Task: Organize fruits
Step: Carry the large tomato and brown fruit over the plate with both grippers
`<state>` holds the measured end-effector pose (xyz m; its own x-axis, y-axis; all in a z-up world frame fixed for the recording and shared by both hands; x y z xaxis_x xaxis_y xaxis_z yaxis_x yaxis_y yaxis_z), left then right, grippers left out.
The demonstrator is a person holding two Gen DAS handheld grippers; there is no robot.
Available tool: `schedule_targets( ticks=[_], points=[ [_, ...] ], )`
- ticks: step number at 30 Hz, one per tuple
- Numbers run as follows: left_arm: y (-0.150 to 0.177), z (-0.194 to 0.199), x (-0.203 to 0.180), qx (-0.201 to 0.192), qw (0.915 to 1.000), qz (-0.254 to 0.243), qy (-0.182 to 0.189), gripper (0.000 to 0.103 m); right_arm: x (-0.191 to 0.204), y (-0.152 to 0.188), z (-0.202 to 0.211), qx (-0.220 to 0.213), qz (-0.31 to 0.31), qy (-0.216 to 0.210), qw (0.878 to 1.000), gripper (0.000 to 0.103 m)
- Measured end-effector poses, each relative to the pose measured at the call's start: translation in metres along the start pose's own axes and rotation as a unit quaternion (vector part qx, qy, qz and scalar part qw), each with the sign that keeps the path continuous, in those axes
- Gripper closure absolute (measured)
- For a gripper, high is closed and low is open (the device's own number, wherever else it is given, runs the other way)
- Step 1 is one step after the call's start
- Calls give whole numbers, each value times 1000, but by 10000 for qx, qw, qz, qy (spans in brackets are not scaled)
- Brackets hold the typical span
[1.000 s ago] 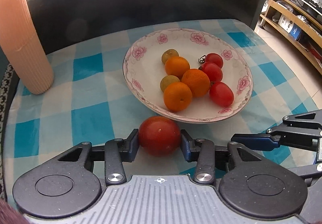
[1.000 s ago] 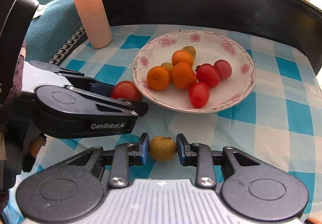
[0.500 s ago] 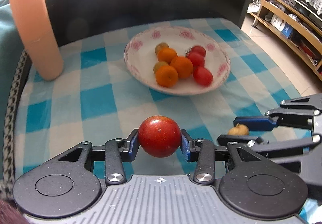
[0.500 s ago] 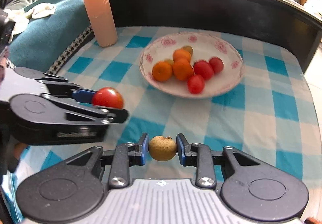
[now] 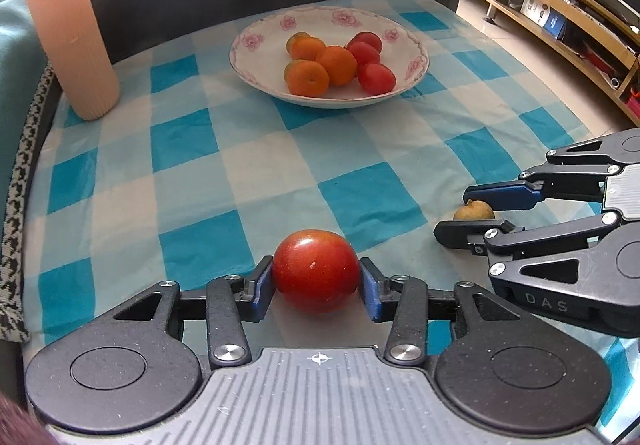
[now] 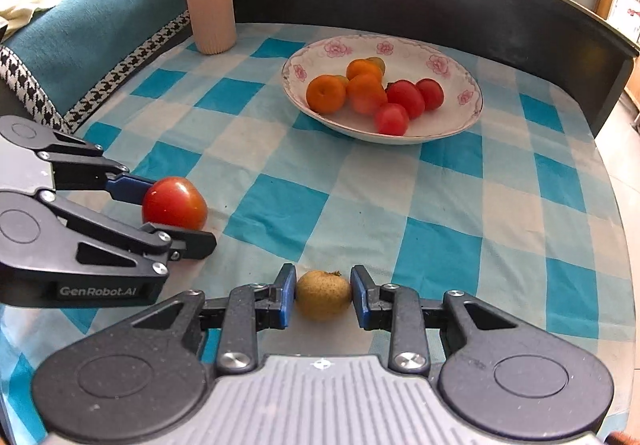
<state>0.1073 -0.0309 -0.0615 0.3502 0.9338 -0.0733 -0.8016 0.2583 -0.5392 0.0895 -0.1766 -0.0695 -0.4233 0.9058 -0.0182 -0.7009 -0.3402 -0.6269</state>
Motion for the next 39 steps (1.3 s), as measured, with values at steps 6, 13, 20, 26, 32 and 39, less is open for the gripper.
schedule_targets(
  ticks=[6, 13, 20, 26, 32, 39],
  points=[
    [5, 0, 0, -50, 9999, -70, 66, 46, 3, 2, 2, 8, 124, 18, 9999, 57],
    [1, 3, -1, -35, 10000, -30, 1, 53, 1, -3, 4, 3, 49, -22, 10000, 57],
    [-14, 9, -4, -204, 9998, 9, 68, 53, -8, -18, 13, -241, -182, -4, 9995, 58],
    [-39, 14, -5, -472, 9988, 129, 64, 53, -20, -36, 16, -456, -413, 87, 9981, 57],
    [-64, 12, -5, -686, 9974, 198, 49, 53, -39, -56, 15, -635, -621, 193, 9959, 57],
    [-92, -5, -1, -743, 9965, 380, 25, 53, -58, -76, -1, -689, -772, 353, 9940, 57]
  ],
)
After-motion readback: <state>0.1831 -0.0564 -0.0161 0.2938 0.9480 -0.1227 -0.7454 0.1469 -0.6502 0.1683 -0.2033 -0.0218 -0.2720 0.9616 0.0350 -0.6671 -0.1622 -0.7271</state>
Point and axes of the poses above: each gripper's, at about its wrist camera, not at the fingertips, and z roughly against the way its jaws point, x to its left, y to its underside, the point moved 1 cm from there along -z, roughly the way its jaws point, and after that the axes turned 9 degrees about z, right-handed, at the moved point
